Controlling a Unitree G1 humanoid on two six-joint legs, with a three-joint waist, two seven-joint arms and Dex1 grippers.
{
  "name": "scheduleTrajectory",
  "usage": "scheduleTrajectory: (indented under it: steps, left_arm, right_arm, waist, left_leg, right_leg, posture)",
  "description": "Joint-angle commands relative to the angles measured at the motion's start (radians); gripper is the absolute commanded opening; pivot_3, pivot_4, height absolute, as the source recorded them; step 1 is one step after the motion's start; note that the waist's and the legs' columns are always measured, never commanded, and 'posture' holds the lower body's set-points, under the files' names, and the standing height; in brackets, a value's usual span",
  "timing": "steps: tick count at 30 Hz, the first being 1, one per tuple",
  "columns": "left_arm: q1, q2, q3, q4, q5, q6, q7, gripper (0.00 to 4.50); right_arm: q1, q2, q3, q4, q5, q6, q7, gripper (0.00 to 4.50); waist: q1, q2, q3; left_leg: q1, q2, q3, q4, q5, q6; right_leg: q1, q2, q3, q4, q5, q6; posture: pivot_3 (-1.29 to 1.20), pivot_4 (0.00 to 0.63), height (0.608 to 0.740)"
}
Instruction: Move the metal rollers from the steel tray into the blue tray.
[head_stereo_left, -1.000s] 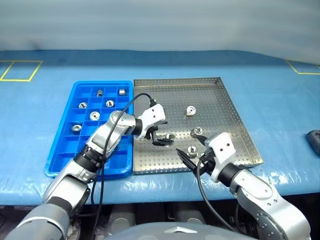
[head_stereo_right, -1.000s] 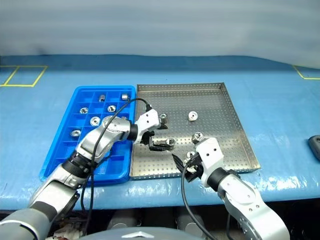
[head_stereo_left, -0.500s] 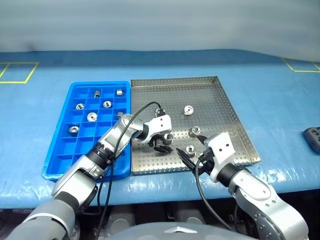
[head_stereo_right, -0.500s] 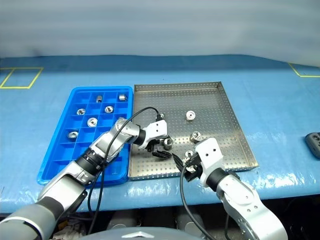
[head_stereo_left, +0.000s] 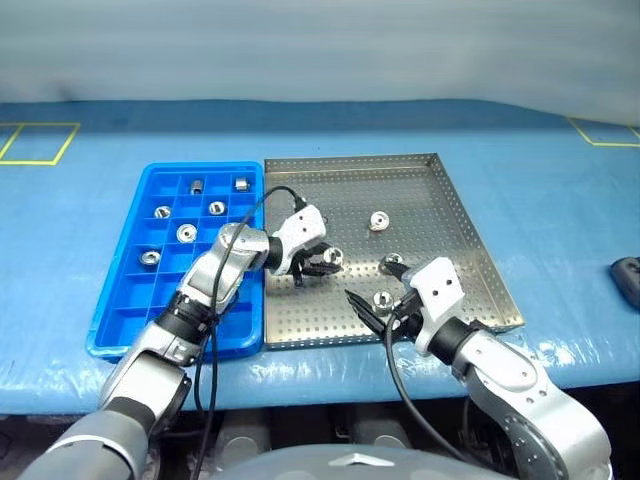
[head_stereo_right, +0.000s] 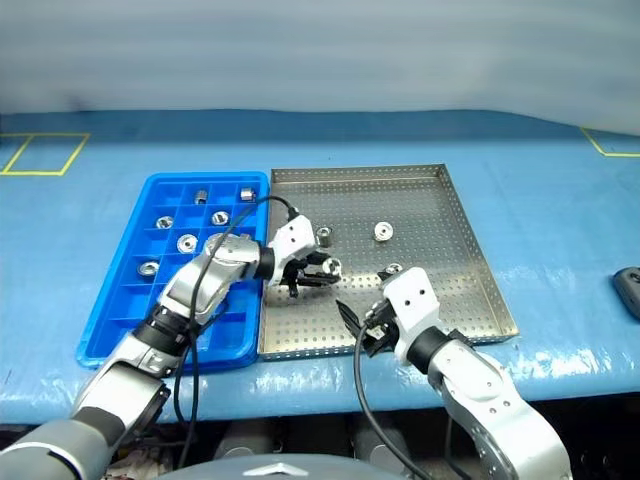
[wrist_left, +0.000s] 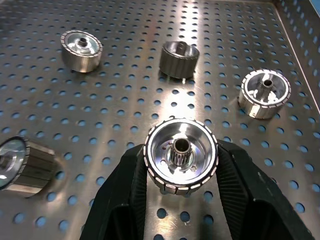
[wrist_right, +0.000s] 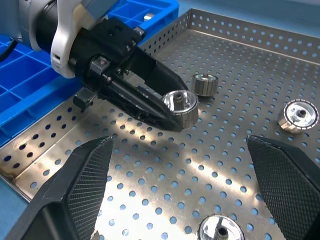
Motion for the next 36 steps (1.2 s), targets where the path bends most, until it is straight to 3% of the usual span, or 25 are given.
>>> scheduleTrajectory:
  steps: [1, 9, 15, 25, 36]
  left_arm:
    - [0.041, -0.016, 0.146, -0.166, -0.058, 0.062, 0.126, 1.68]
    - [0.205, -0.06, 0.367, -0.428, -0.045, 0.152, 0.461, 1.68]
    - [0.377, -0.054, 0.433, -0.612, -0.012, 0.199, 0.613, 1.68]
    - [0.547, -0.083, 0.492, -0.772, -0.024, 0.345, 0.737, 1.68]
    - [0.639, -0.053, 0.491, -0.77, -0.031, 0.425, 0.754, 1.68]
  right_arm:
    - [-0.058, -0.012, 0.013, 0.006, 0.009, -0.012, 0.035, 4.5]
    - [-0.247, -0.018, 0.104, 0.131, 0.013, -0.028, 0.14, 4.5]
    - [-0.361, -0.016, 0.201, 0.237, -0.003, -0.063, 0.238, 4.5]
    - [-0.439, 0.016, 0.28, 0.331, -0.018, -0.115, 0.324, 4.5]
    - [-0.424, 0.024, 0.277, 0.325, -0.017, -0.112, 0.338, 4.5]
  waist:
    - [0.001, 0.0, 0.0]
    - [0.03, 0.0, 0.0]
    - [0.075, 0.0, 0.0]
    - [0.145, -0.001, 0.0]
    - [0.165, 0.0, 0.0]
  left_leg:
    - [0.0, 0.0, 0.0, 0.0, 0.0, 0.0]
    - [0.001, 0.0, -0.001, -0.001, 0.0, 0.0]
    - [0.001, 0.0, -0.001, -0.002, 0.0, 0.0]
    - [0.0, 0.0, -0.003, -0.001, 0.0, 0.0]
    - [0.0, 0.001, -0.004, -0.001, 0.0, 0.0]
  right_leg:
    - [0.0, 0.0, 0.0, 0.0, 0.0, 0.0]
    - [0.001, 0.001, -0.001, 0.001, 0.0, 0.0]
    - [0.001, 0.0, -0.001, 0.0, 0.0, 0.0]
    - [0.001, -0.001, -0.004, 0.0, 0.0, -0.001]
    - [0.001, -0.001, -0.005, -0.001, -0.001, -0.002]
  posture:
    - [0.07, 0.15, 0.74]
    - [0.21, 0.15, 0.74]
    - [0.29, 0.15, 0.74]
    - [0.37, 0.15, 0.74]
    - [0.38, 0.15, 0.74]
